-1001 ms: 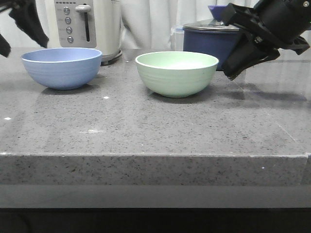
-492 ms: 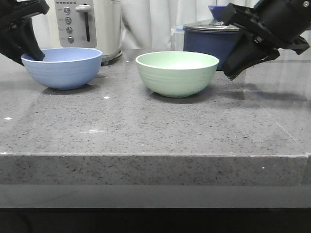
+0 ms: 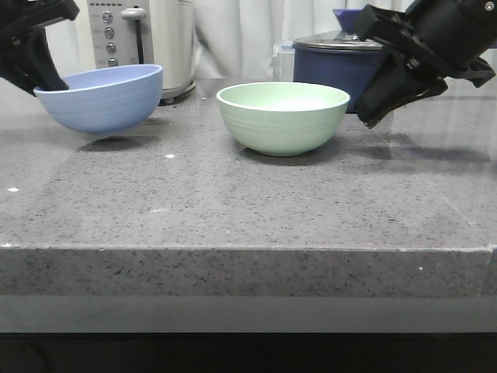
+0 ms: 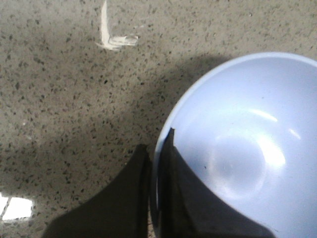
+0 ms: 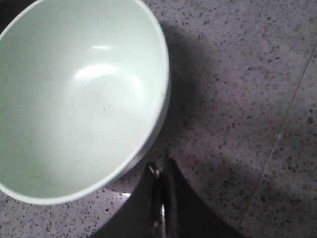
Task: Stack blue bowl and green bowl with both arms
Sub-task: 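Lift the blue bowl with the left gripper and carry it over the green bowl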
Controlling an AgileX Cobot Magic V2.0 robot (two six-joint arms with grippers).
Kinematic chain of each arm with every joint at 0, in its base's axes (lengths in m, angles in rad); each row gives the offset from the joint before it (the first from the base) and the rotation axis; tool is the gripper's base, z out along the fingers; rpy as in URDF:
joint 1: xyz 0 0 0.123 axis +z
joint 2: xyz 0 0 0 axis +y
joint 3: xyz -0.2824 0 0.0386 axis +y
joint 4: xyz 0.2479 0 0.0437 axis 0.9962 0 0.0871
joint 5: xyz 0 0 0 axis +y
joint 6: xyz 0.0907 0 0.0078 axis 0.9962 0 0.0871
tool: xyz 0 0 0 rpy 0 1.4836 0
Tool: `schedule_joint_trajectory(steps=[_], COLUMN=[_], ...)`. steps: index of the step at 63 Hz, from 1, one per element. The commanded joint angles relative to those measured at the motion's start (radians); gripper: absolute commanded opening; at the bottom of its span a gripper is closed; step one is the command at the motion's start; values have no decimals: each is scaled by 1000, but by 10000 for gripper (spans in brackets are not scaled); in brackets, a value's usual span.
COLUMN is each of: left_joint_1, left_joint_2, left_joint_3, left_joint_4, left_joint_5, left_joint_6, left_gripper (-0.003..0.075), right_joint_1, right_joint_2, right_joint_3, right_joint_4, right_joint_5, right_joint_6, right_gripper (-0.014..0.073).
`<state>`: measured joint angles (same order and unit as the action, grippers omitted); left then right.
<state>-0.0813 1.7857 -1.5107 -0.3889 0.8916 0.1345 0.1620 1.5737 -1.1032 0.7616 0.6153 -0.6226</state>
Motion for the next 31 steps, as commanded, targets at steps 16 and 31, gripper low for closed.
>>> schedule_joint_trajectory(steps=[16, 31], left_joint_1=[-100, -259], left_joint_2=[-71, -67], left_joint_3=[-227, -345], left_joint_4=[-53, 43], left_joint_5=[44, 55], left_joint_6=[31, -16], left_gripper=[-19, -19], right_joint_1=[-1, -1], right_joint_2=[-35, -35], right_joint_3=[-29, -29], right_joint_4=[36, 36], right_joint_5=[-29, -29], right_joint_6=[-11, -11], right_gripper=[-63, -63])
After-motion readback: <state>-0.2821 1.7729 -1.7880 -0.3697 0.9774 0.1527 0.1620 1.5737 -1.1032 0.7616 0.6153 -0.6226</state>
